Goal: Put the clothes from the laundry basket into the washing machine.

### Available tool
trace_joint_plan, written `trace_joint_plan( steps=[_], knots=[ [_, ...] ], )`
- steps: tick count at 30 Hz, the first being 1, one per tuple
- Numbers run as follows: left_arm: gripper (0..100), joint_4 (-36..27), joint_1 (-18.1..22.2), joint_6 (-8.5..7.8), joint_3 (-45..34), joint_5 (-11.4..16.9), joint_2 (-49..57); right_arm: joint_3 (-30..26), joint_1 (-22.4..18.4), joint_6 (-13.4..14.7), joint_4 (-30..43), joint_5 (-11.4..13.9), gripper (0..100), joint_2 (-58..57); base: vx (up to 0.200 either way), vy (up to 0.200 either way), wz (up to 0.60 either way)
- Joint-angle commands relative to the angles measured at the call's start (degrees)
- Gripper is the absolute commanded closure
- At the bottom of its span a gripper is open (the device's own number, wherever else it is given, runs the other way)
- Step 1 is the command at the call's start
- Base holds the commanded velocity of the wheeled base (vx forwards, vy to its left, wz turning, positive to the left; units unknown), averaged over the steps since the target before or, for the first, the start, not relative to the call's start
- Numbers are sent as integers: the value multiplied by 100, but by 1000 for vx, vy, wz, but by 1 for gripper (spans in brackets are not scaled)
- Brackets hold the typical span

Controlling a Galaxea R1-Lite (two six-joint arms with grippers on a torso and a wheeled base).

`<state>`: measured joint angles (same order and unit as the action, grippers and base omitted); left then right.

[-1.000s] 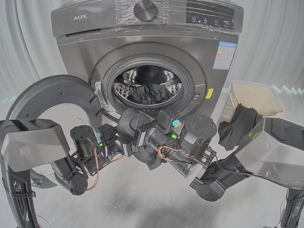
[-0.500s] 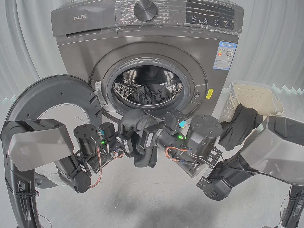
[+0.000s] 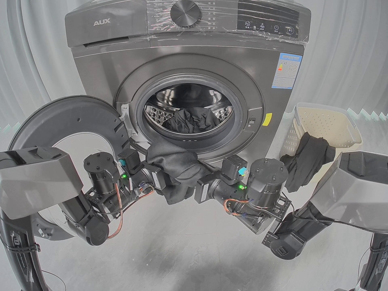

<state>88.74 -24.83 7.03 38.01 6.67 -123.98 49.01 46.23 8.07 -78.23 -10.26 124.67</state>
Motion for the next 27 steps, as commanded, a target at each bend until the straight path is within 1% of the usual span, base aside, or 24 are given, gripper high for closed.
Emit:
trace_joint_plan(
  steps=[1, 4, 5, 7, 9, 11, 13, 16, 19, 21, 22, 23, 24, 27],
  knots=[
    [100, 3, -13, 0, -206, 1, 374, -348, -61, -7, 44, 7, 0, -136, 0, 0, 0],
    [100, 3, -206, -18, -619, 28, 717, -1016, -79, -60, 115, 24, 0, -374, 0, 0, 0],
    [100, 3, -285, -44, -769, 36, 849, -1341, -79, -78, 141, 42, 0, -444, 0, 0, 0],
    [100, 3, -320, -62, -927, 36, 1007, -1745, -52, -95, 141, 77, 0, -593, 0, 0, 0],
    [100, 3, -294, -62, -1059, 36, 1121, -2009, -26, -86, 88, 112, 0, -690, 0, 0, 0],
    [100, 3, -285, -53, -1112, 36, 1183, -2071, -26, -78, 71, 104, 0, -690, 0, 0, 0],
    [100, 3, -294, 9, -1384, 63, 1499, -2413, -52, -51, -87, 104, 0, -751, 0, 0, 0],
    [100, 3, -338, 0, -1613, 63, 1789, -2853, -79, -34, -483, 112, 0, -769, 0, 0, 0],
    [100, 3, -461, 9, -1832, 63, 2079, -3152, -149, 28, -1002, 112, 0, -725, 0, 0, 0],
    [100, 3, -479, -9, -1929, 54, 2176, -3266, -263, 221, -1037, 86, 0, -760, 0, 0, 0],
    [100, 3, -479, -9, -1929, 54, 2176, -3266, -263, 221, -1037, 86, 0, -760, 0, 0, 0],
    [100, 3, -514, -18, -2043, 19, 2211, -3336, -378, 459, -1028, 24, 0, -778, 0, 0, 0],
    [100, 3, -531, -9, -2114, 19, 2282, -3345, -465, 529, -1028, 16, 0, -778, 0, 0, 0],
    [100, 3, -531, 0, -2254, 45, 2361, -3380, -650, 573, -1028, -37, 0, -804, 0, 0, 0]
  ],
)
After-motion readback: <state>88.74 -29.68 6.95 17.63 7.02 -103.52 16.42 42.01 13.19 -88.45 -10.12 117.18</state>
